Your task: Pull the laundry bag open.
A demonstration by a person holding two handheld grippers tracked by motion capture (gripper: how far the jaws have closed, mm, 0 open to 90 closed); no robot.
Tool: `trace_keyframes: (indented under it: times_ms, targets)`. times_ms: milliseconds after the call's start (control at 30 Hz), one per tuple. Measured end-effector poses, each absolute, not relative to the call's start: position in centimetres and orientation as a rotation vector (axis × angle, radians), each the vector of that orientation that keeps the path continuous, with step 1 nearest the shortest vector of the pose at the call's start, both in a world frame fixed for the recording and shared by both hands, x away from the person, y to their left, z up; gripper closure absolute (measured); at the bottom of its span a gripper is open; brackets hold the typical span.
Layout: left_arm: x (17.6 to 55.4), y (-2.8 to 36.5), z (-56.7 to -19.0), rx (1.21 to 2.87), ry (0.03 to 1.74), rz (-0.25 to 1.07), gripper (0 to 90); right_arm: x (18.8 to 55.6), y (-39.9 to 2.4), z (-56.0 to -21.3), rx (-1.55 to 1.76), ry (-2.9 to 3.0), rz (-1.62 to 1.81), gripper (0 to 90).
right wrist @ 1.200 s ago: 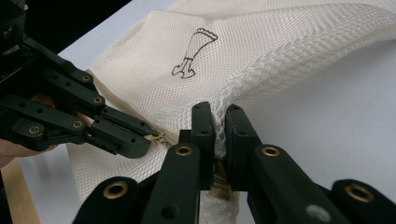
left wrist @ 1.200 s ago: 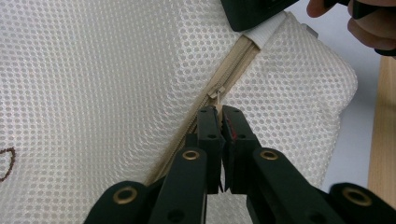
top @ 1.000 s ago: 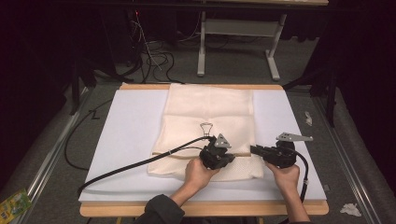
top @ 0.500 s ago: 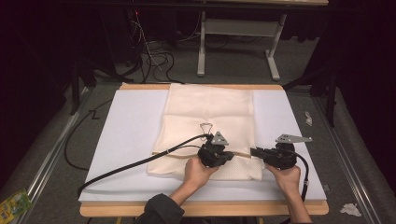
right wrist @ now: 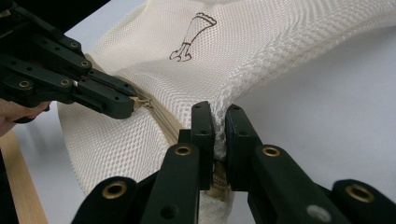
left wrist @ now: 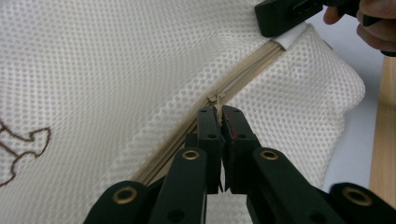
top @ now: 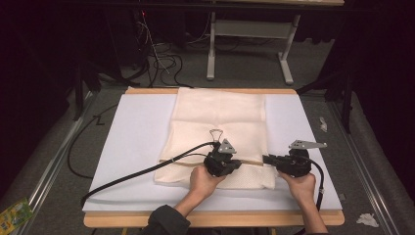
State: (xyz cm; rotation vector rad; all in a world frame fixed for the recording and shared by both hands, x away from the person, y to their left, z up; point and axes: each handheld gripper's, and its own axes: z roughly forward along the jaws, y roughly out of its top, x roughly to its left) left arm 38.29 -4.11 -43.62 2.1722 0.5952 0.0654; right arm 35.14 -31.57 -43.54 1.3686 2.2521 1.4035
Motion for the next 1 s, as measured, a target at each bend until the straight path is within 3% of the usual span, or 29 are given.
trace_keyframes:
  times_ms: [1000]
  targets:
    - [38.7, -0.7, -43.5, 2.141, 0.66, 0.074, 86.9, 35.3, -32.2, -43.6, 1.4, 2.222, 1.406, 85.0]
